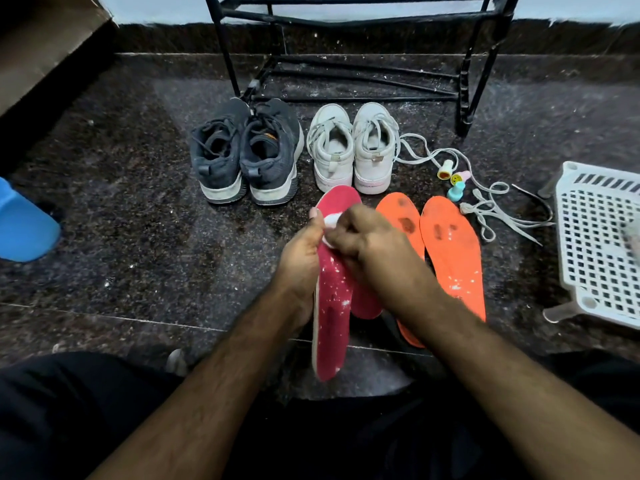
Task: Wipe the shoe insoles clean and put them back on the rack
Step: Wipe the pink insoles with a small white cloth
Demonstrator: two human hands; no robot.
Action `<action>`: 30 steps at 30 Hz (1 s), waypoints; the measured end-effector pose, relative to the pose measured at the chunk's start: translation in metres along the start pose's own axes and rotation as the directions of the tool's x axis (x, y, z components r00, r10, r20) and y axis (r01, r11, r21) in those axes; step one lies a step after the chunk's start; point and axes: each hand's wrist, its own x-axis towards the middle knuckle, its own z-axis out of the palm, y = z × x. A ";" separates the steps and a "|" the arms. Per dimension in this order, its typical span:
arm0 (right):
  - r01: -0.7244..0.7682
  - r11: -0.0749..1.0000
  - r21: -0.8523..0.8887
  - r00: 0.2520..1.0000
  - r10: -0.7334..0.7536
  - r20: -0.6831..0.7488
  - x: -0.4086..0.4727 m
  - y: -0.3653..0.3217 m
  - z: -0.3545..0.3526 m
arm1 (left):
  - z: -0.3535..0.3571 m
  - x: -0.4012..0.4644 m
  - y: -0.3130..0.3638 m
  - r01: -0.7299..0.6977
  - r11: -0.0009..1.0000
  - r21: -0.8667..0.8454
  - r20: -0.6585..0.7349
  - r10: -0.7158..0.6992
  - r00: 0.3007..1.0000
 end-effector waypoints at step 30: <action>-0.072 0.984 -0.162 0.989 0.050 -0.137 0.005 0.011 -0.023 | -0.002 -0.002 -0.002 -0.043 0.975 0.219 -0.055 0.057 0.997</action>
